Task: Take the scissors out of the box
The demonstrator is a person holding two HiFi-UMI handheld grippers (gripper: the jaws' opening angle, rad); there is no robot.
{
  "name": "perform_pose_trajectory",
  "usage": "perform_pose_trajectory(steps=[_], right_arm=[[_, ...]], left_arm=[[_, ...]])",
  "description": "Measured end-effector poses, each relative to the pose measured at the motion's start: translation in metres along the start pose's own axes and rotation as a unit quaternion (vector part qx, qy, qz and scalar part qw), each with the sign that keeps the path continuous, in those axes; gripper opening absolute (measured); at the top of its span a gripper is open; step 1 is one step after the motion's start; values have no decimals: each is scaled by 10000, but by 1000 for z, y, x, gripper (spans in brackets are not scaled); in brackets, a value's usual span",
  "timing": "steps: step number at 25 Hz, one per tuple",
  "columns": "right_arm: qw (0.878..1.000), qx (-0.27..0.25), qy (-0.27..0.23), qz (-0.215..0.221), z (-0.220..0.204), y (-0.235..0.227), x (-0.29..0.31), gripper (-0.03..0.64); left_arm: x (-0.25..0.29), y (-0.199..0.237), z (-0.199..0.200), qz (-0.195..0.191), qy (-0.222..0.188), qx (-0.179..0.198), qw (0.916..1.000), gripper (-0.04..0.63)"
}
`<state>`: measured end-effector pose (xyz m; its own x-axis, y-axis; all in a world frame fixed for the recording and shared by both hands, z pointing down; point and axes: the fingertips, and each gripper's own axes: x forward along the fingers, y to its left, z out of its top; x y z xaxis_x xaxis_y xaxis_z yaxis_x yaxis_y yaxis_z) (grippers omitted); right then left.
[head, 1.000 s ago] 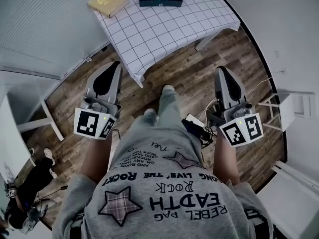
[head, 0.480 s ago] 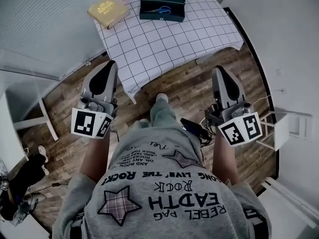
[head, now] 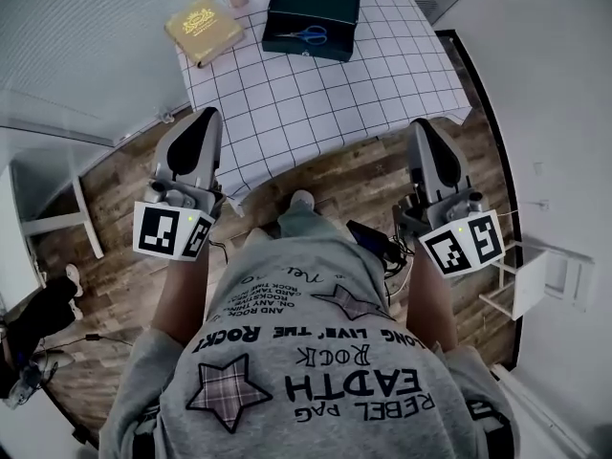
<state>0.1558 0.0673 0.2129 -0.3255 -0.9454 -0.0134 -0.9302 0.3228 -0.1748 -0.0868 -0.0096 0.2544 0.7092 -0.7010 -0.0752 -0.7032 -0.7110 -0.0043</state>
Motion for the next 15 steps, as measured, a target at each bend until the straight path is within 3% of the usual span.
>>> perform_pose_trajectory(steps=[15], right_arm=[[9980, 510, 152, 345, -13, -50, 39, 15]], left_arm=[[47, 2, -15, 187, 245, -34, 9995, 9]])
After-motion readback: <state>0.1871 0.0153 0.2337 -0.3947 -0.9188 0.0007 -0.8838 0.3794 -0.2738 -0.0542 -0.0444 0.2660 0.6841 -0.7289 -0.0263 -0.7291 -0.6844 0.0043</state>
